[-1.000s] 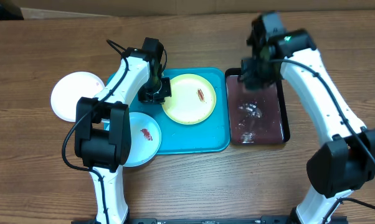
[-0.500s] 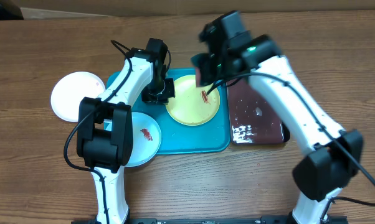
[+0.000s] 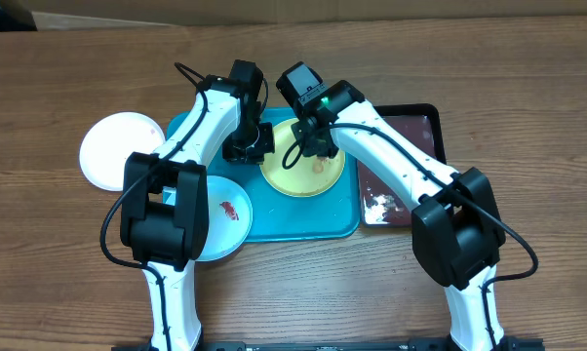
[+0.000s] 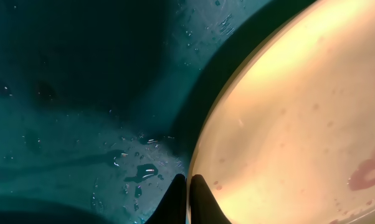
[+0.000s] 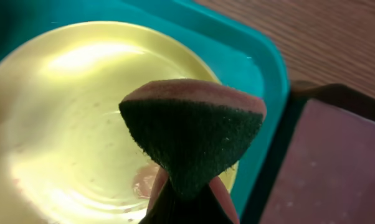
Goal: Clean dirty plates on tray and stack at the side
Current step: 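Scrub the yellow plate's sauce with the sponge while left gripper holds plate, then drop the sponge into the black tray and lift the right gripper away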
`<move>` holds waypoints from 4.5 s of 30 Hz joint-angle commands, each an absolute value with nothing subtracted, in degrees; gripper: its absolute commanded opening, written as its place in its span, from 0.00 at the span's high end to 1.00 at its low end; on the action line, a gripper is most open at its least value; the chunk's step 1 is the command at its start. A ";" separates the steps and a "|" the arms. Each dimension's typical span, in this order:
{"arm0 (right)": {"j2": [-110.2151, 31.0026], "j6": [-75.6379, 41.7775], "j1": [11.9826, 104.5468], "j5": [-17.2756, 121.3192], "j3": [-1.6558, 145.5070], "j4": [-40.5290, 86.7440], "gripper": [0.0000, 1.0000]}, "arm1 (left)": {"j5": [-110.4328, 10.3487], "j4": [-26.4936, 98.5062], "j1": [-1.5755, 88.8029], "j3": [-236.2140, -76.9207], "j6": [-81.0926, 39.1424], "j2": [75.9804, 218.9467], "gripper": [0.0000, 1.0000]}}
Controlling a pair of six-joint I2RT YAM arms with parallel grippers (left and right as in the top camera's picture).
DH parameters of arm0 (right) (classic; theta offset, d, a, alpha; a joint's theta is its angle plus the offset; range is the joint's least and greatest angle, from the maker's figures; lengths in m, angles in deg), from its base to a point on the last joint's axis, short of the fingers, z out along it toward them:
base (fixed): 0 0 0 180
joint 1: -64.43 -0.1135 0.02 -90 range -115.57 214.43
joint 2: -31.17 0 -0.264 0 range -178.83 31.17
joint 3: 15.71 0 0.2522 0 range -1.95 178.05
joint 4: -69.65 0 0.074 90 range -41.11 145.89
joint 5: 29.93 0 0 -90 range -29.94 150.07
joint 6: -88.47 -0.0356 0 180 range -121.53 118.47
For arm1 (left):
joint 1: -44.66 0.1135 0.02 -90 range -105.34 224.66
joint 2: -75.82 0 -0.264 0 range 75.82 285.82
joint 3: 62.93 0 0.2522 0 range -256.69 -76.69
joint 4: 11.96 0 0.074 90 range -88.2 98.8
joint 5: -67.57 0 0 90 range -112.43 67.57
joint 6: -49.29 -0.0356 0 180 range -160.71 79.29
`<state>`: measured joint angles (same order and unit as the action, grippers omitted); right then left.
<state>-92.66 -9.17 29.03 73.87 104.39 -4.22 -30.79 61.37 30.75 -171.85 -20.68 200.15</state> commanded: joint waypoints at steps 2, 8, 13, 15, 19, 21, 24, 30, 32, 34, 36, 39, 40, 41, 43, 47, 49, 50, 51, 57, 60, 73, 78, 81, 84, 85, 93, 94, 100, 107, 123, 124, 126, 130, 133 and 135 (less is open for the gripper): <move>-92.42 -10.55 28.81 78.06 104.39 -3.87 0.96 | -31.22 61.33 30.38 -171.54 -19.92 201.09 0.96; -92.42 -10.55 28.81 78.92 102.49 -2.08 0.96 | -31.22 61.33 30.38 -171.54 -19.92 201.09 0.96; -92.42 -10.79 28.81 80.23 99.59 -0.20 0.96 | -31.25 61.26 30.38 -171.54 -19.92 201.09 0.96; -92.42 -11.01 28.73 81.30 98.73 0.72 0.96 | -31.25 61.28 30.38 -171.54 -19.89 201.09 0.96; -92.42 -11.16 28.57 81.52 98.49 2.25 0.96 | -31.25 61.31 30.38 -171.54 -19.92 201.09 0.96; -92.42 -11.18 28.46 81.50 98.49 3.12 0.96 | -31.25 61.31 30.38 -171.54 -19.92 201.09 0.96; -92.42 -11.47 28.38 81.69 98.49 3.73 0.96 | -31.25 61.31 30.38 -171.54 -19.92 201.09 0.96; -92.42 -12.06 28.38 82.11 98.49 3.82 0.96 | -31.25 61.31 30.38 -171.54 -19.92 201.09 0.96; -92.42 -12.06 28.38 82.11 98.49 3.73 0.96 | -31.25 61.31 30.38 -171.54 -19.92 201.09 0.96; -92.42 -12.08 28.38 82.11 98.49 3.47 0.96 | -31.25 61.33 30.38 -171.54 -19.92 201.09 0.96; -92.42 -12.36 28.38 82.13 98.49 3.10 0.96 | -31.25 61.35 30.38 -171.54 -19.92 201.09 0.96; -92.42 -13.85 28.38 82.96 98.49 2.79 0.96 | -31.25 61.48 30.38 -171.54 -19.89 201.09 0.96; -92.42 -14.29 28.35 83.40 98.49 2.70 0.96 | -31.25 61.50 30.38 -171.54 -19.89 201.09 0.96; -92.42 -14.96 28.31 84.10 98.49 2.59 0.96 | -31.25 61.48 30.38 -171.54 -19.89 201.09 0.96; -92.42 -15.12 27.92 84.95 98.49 2.40 0.96 | -31.25 61.46 30.38 -171.54 -19.89 201.09 0.96; -92.42 -15.33 26.34 86.50 98.49 2.70 0.96 | -31.25 61.55 30.38 -171.54 -19.89 201.09 0.96; -92.45 -15.55 25.42 89.32 98.49 2.68 0.96 | -31.31 61.61 30.38 -171.54 -19.89 201.09 0.96; -92.47 -15.55 25.03 90.59 98.49 2.68 0.96 | -31.31 61.66 30.38 -171.54 -19.89 201.09 0.96; -92.51 -15.55 24.68 91.46 98.49 2.70 0.96 | -31.31 61.66 30.38 -171.54 -19.87 201.09 0.96; -93.17 -15.53 24.38 91.97 98.49 2.75 0.96 | -31.29 61.57 30.38 -171.54 -19.85 201.09 0.96; -94.28 -15.55 24.38 91.90 98.49 2.73 0.96 | -31.29 61.57 30.38 -171.54 -19.87 201.09 0.96; -97.71 -19.20 27.26 83.88 98.49 1.74 0.96 | -31.29 61.90 30.38 -171.54 -19.89 201.09 0.96; -97.76 -19.82 29.97 78.48 98.49 1.57 0.96 | -31.29 61.98 30.38 -171.54 -19.89 201.09 0.96; -97.76 -19.79 30.65 76.16 98.49 1.35 0.96 | -31.27 61.92 30.38 -171.54 -19.89 201.09 0.96; -97.78 -19.77 30.69 73.08 98.49 1.33 0.96 | -31.27 61.79 30.38 -171.54 -19.89 201.09 0.96; -97.87 -19.77 30.69 71.90 98.49 1.35 0.96 | -31.27 61.76 30.38 -171.54 -19.89 201.09 0.96; -100.60 -19.79 30.69 62.90 98.49 2.05 0.96 | -31.27 61.76 30.38 -171.54 -19.89 201.09 0.96; -100.75 -19.79 30.76 60.84 98.49 1.98 0.96 | -31.27 61.76 30.38 -171.54 -19.89 201.09 0.96; -101.34 -14.90 30.78 42.52 98.51 3.14 0.96 | -31.27 61.76 30.38 -171.54 -19.92 201.09 0.96; -100.82 -6.81 34.60 26.39 102.08 2.59 0.96 | -31.22 61.76 30.38 -171.54 -19.92 201.09 0.96; -88.51 -5.72 52.05 36.03 110.21 -15.31 0.96 | -30.85 61.63 30.38 -171.54 -19.89 201.09 0.93; -88.51 -5.72 53.18 38.57 110.03 -16.84 0.96 | -30.85 61.57 30.38 -171.54 -19.89 201.09 0.90; -88.51 -5.76 55.00 44.01 108.85 -18.89 0.96 | -30.85 61.35 30.38 -171.54 -19.87 201.09 0.85; -88.51 -5.74 56.77 51.22 105.75 -20.77 0.96 | -30.85 60.65 30.38 -171.54 -19.87 201.09 0.78; -88.51 -5.78 56.79 54.22 102.23 -19.76 0.96 | -30.81 59.99 30.38 -171.54 -19.87 201.09 0.74; -88.51 -5.78 56.68 55.22 99.83 -18.28 0.96 | -30.83 59.54 30.38 -171.54 -19.57 201.09 0.73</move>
